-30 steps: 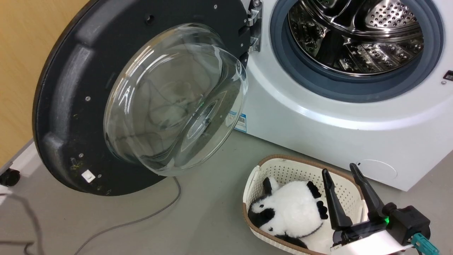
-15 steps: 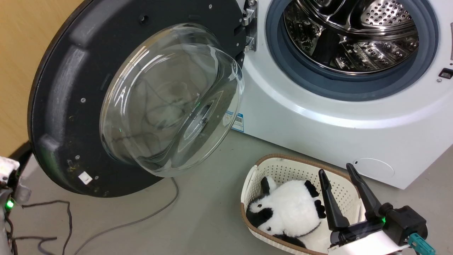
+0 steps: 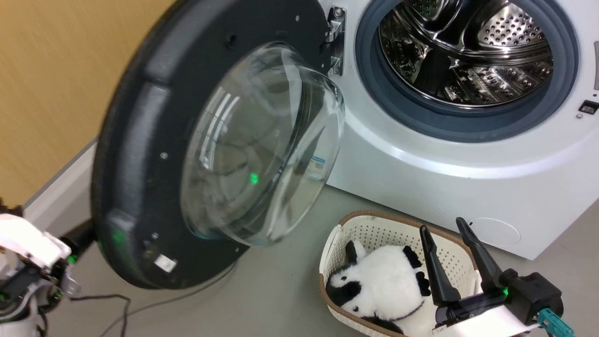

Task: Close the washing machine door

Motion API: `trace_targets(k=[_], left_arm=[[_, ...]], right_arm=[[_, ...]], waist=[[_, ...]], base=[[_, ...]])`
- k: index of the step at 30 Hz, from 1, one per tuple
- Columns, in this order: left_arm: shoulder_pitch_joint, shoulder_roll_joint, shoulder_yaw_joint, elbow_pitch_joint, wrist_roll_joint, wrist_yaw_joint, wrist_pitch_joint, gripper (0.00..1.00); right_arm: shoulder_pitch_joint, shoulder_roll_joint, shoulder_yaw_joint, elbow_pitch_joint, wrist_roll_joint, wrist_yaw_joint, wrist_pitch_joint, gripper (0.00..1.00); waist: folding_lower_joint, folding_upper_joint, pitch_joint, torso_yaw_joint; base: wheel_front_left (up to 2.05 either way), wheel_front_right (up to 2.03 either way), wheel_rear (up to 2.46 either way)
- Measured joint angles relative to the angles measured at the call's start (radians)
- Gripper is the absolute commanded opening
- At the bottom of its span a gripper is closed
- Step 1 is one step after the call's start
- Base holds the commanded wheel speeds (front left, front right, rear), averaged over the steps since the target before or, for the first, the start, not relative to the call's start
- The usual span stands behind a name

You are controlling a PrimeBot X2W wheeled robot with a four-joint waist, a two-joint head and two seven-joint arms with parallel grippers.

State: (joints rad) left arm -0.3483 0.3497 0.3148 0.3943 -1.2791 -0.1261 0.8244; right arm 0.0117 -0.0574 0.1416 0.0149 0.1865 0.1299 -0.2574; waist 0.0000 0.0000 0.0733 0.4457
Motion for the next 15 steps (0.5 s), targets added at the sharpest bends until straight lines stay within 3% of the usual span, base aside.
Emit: trace_targets(k=[15], left_arm=[[0.220, -0.129, -0.143, -0.324, -0.022, 0.005, 0.097, 0.00]], right_arm=[[0.009, 0.003, -0.035, 0.006, 0.010, 0.000, 0.000, 1.00]], waist=[[0.0000, 0.0000, -0.041, -0.062]], base=[[0.00, 0.00, 0.00]])
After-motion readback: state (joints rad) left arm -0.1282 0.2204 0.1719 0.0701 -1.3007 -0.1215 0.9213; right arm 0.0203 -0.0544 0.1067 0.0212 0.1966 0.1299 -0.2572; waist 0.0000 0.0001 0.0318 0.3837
